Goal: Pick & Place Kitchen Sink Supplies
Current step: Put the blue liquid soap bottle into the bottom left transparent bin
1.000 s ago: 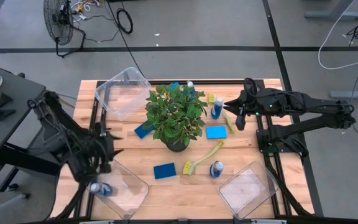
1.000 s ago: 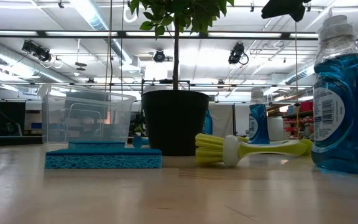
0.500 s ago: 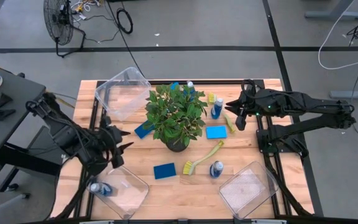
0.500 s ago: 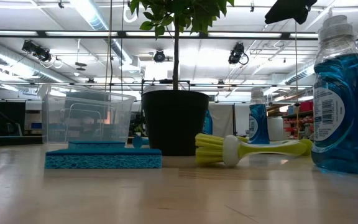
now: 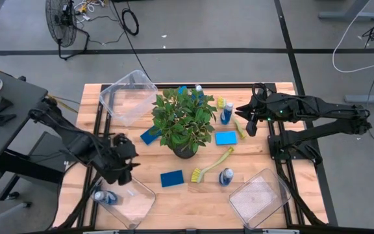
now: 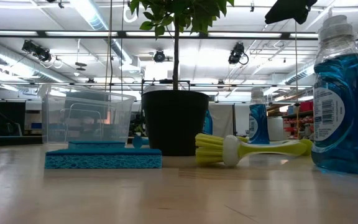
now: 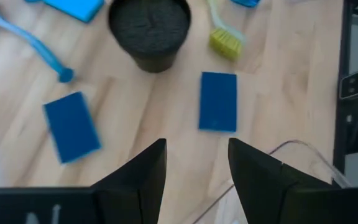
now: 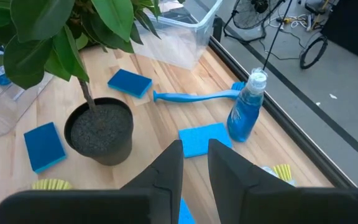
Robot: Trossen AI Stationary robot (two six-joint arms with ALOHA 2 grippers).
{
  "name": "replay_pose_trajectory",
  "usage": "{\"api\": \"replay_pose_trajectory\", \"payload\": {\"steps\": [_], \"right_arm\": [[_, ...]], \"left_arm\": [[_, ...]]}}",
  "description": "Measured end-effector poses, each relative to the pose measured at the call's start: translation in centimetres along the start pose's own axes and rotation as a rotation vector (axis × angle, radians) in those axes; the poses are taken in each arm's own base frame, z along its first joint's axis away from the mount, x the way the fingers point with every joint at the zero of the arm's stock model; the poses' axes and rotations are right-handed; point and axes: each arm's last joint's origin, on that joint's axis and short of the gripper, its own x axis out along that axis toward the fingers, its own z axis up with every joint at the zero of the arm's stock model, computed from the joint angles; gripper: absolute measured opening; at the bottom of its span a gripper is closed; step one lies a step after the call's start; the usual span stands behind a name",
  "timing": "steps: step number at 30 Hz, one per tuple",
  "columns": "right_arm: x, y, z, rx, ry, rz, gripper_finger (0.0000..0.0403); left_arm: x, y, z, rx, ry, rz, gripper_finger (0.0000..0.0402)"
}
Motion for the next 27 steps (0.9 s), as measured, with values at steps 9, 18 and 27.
{"api": "replay_pose_trajectory", "payload": {"steps": [9, 18, 27], "right_arm": [[0.0, 0.0, 0.1, 0.009, -0.004, 0.010, 0.0080], [0.0, 0.0, 0.0, 0.008, 0.001, 0.009, 0.0080], [0.0, -0.1, 0.0, 0.006, 0.000, -0.018, 0.0080]], "left_arm": [[2.3, 2.3, 0.4, 0.014, -0.051, 0.132, 0.0177], [1.6, 4.7, 0.1, 0.006, -0.099, 0.096, 0.0177], [0.5, 8.7, -1.7, -0.106, -0.178, 0.114, 0.0177]]}}
